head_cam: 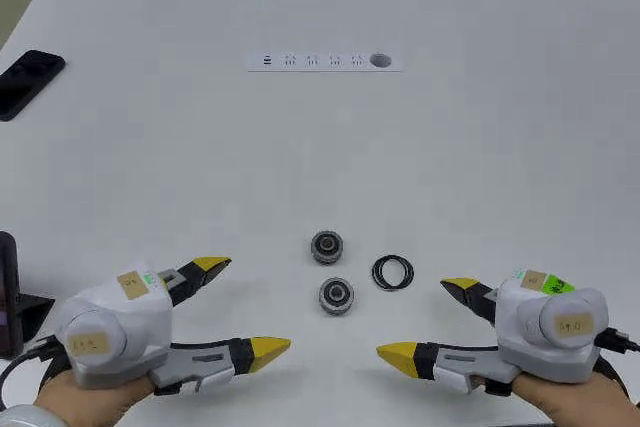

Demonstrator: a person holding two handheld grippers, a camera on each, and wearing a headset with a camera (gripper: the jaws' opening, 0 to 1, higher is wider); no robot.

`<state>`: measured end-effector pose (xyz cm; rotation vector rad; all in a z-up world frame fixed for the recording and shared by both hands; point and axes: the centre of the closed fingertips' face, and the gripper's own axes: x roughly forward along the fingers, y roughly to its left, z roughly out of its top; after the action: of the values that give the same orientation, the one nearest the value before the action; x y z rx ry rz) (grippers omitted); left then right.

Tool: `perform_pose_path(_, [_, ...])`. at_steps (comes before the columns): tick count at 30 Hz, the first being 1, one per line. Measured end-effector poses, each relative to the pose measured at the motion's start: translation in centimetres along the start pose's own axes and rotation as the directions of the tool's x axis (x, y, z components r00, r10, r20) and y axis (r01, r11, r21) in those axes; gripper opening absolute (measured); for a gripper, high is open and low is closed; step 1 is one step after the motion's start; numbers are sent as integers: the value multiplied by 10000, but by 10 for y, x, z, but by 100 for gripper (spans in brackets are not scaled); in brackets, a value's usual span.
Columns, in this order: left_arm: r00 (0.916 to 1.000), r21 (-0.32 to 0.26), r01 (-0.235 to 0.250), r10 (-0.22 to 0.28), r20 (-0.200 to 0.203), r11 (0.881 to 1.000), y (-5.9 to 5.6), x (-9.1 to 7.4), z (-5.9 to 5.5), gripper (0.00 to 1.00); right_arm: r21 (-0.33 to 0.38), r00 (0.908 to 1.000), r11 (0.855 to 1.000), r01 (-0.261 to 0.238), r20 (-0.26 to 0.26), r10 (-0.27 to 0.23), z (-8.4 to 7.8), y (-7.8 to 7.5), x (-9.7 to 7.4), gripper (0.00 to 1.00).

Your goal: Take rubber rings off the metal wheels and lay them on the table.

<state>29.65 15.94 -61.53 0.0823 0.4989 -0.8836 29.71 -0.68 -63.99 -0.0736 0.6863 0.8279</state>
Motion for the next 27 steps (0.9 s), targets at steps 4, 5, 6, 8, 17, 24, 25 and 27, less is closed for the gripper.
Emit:
perform_pose_path(4, [9999,-138,-87,87,57,9999,-5,-6,-1,83,-164,9993,9998,145,340,-139,2,0,-5,86])
perform_pose_path(5, [9999,-219,-99,102,120,9997,-6,-7,-1,84,-223,9989,9996,182,434,-172,3,0,-6,89])
perform_pose_path(6, [9998,-227,-137,139,122,9996,-7,-8,-1,85,-243,9986,9995,195,491,-183,3,0,-6,91])
perform_pose_path(8, [9998,-244,-190,192,97,9995,-7,-11,-4,86,-239,9984,9996,163,541,-150,2,1,-6,93])
perform_pose_path(17, [9970,-475,-736,746,201,9962,5,-17,-9,93,-420,9953,9976,543,822,-507,0,-1,-7,99])
perform_pose_path(24, [9956,-503,-889,902,247,9948,10,-16,-10,100,-969,9963,9936,575,699,-508,-2,-3,-9,99])
perform_pose_path(25, [9957,-498,-876,889,241,9949,10,-16,-10,100,-981,9967,9935,571,634,-510,-3,-3,-9,99])
perform_pose_path(27, [9956,-475,-874,888,287,9950,10,-17,-10,100,-1070,9970,9929,524,624,-459,-3,-2,-10,99])
